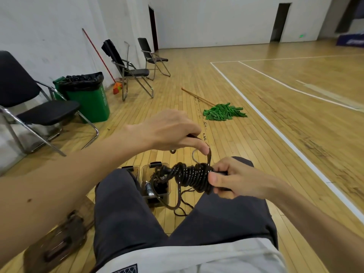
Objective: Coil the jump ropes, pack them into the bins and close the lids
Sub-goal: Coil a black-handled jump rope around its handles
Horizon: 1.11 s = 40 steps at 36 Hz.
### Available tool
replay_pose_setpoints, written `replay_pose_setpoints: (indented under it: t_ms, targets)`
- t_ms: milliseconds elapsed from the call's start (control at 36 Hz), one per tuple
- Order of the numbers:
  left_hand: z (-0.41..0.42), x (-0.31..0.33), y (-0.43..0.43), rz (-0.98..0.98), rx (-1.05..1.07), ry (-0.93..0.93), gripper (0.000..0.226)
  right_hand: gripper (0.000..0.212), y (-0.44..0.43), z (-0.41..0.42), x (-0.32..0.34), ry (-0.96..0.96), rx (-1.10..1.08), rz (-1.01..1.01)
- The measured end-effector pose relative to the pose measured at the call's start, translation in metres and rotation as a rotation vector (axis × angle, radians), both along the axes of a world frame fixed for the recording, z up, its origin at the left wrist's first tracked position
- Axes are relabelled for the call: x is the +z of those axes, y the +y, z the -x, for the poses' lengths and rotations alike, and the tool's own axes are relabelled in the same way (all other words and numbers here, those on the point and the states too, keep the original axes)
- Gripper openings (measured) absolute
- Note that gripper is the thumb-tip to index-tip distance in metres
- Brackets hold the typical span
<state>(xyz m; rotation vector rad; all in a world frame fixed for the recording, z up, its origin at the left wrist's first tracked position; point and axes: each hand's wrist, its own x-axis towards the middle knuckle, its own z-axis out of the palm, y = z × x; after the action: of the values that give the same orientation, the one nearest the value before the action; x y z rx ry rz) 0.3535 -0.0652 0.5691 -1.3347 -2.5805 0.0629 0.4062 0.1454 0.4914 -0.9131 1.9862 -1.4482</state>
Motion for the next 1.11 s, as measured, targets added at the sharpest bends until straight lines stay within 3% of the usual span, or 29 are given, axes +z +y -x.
replay_pose_setpoints:
  t_ms: [167, 222, 278, 417, 472, 528, 722, 917, 1111]
  targets:
    - [0.010, -0.015, 0.005, -0.343, 0.037, -0.259, 0.076, 0.052, 0.002, 0.001, 0.008, -0.070, 0.016, 0.228]
    - [0.009, -0.024, 0.009, -0.449, 0.066, -0.352, 0.064, 0.046, 0.002, 0.003, 0.010, -0.118, -0.013, 0.314]
    - [0.010, -0.032, 0.011, -0.536, 0.139, -0.456, 0.045, 0.057, 0.002, 0.005, 0.012, -0.187, -0.022, 0.397]
    - [0.005, -0.044, 0.015, -0.736, 0.093, -0.775, 0.043, 0.061, 0.004, 0.010, 0.017, -0.268, -0.071, 0.529]
    - [0.003, -0.048, 0.015, -0.702, 0.090, -0.789, 0.064, 0.058, 0.006, 0.013, 0.020, -0.283, -0.079, 0.568]
    - [0.002, -0.050, 0.014, -0.642, 0.115, -0.828, 0.070, 0.053, 0.009, 0.014, 0.020, -0.263, -0.063, 0.560]
    - [-0.003, -0.053, 0.004, -0.583, 0.189, -0.998, 0.043, 0.043, 0.017, 0.020, 0.022, -0.151, -0.116, 0.399]
    - [-0.013, -0.055, 0.002, -0.593, 0.264, -1.098, 0.010, 0.032, 0.012, 0.026, 0.019, -0.091, -0.375, 0.294]
    - [-0.016, -0.055, 0.008, -0.588, 0.367, -1.135, 0.017, 0.022, 0.010, 0.040, 0.008, -0.109, -0.524, 0.242]
